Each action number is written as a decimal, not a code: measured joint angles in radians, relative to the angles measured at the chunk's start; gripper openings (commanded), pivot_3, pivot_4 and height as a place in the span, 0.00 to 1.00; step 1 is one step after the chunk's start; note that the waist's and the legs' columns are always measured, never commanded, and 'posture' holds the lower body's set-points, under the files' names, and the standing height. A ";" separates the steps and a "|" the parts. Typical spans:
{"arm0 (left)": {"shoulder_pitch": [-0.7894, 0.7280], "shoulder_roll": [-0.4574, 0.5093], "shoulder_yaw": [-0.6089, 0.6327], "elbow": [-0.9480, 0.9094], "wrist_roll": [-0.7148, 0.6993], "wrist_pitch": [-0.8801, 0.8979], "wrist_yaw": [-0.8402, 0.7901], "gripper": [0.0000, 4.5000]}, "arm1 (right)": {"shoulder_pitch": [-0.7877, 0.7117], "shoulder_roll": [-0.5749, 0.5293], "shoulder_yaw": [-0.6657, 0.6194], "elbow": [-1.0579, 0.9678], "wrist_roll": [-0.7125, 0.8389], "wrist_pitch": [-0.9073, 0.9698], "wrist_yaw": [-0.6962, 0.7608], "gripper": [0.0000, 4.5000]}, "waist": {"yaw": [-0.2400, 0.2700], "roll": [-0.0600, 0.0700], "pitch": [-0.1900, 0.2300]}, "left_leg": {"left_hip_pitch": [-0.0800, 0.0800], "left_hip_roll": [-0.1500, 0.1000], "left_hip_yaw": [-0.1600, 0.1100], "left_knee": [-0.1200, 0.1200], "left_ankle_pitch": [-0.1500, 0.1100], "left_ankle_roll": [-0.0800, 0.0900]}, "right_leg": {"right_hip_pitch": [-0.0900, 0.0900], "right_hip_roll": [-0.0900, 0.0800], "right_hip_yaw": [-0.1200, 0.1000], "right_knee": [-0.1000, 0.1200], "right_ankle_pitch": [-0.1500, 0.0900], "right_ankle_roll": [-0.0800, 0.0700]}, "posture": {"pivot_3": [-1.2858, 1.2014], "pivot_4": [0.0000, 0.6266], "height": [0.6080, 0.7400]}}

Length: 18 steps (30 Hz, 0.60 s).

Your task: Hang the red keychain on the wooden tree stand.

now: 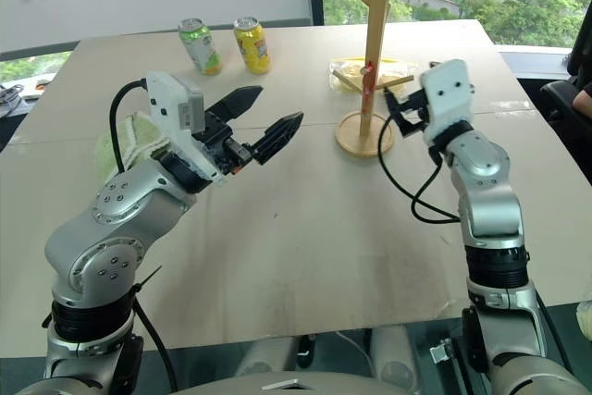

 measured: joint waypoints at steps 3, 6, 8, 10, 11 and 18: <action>0.104 -0.076 -0.048 0.093 0.159 -0.115 0.045 1.00 | 0.090 0.029 -0.130 0.044 0.078 -0.080 -0.019 1.00 | 0.003 0.000 -0.001 | 0.002 0.000 0.002 -0.002 0.000 0.000 | 0.002 0.000 0.001 -0.001 0.000 0.000 | 0.52 0.24 1.00; 0.197 -0.167 -0.048 0.262 0.283 -0.225 0.090 1.00 | 0.187 0.039 -0.196 0.108 0.108 -0.153 -0.018 1.00 | 0.002 0.000 -0.001 | 0.002 0.001 0.005 -0.002 0.000 0.000 | 0.000 0.000 0.003 0.000 0.000 0.000 | 0.52 0.24 1.00; 0.217 -0.201 -0.046 0.322 0.331 -0.284 0.106 1.00 | 0.215 0.040 -0.190 0.139 0.111 -0.182 0.002 1.00 | -0.006 0.000 0.000 | 0.002 0.002 0.006 -0.001 0.000 0.000 | -0.001 0.001 0.004 0.000 0.000 0.000 | 0.52 0.24 1.00; 0.220 -0.231 -0.040 0.359 0.379 -0.356 0.120 1.00 | 0.225 0.040 -0.181 0.167 0.121 -0.215 0.022 1.00 | -0.008 0.000 0.000 | 0.003 0.002 0.006 -0.001 0.000 0.000 | 0.000 0.001 0.004 0.000 0.000 0.000 | 0.52 0.24 1.00; 0.223 -0.245 -0.029 0.381 0.401 -0.395 0.128 1.00 | 0.228 0.040 -0.176 0.183 0.125 -0.237 0.032 1.00 | -0.007 0.000 -0.001 | 0.003 0.002 0.006 -0.001 0.000 0.000 | 0.000 0.001 0.004 0.000 0.000 0.000 | 0.52 0.24 1.00; 0.266 -0.312 0.051 0.506 0.497 -0.557 0.183 1.00 | 0.267 0.037 -0.146 0.350 0.131 -0.380 0.116 1.00 | -0.002 0.000 -0.001 | 0.002 0.002 0.007 -0.001 0.000 0.001 | 0.000 0.000 0.004 0.000 0.001 0.000 | 0.52 0.24 1.00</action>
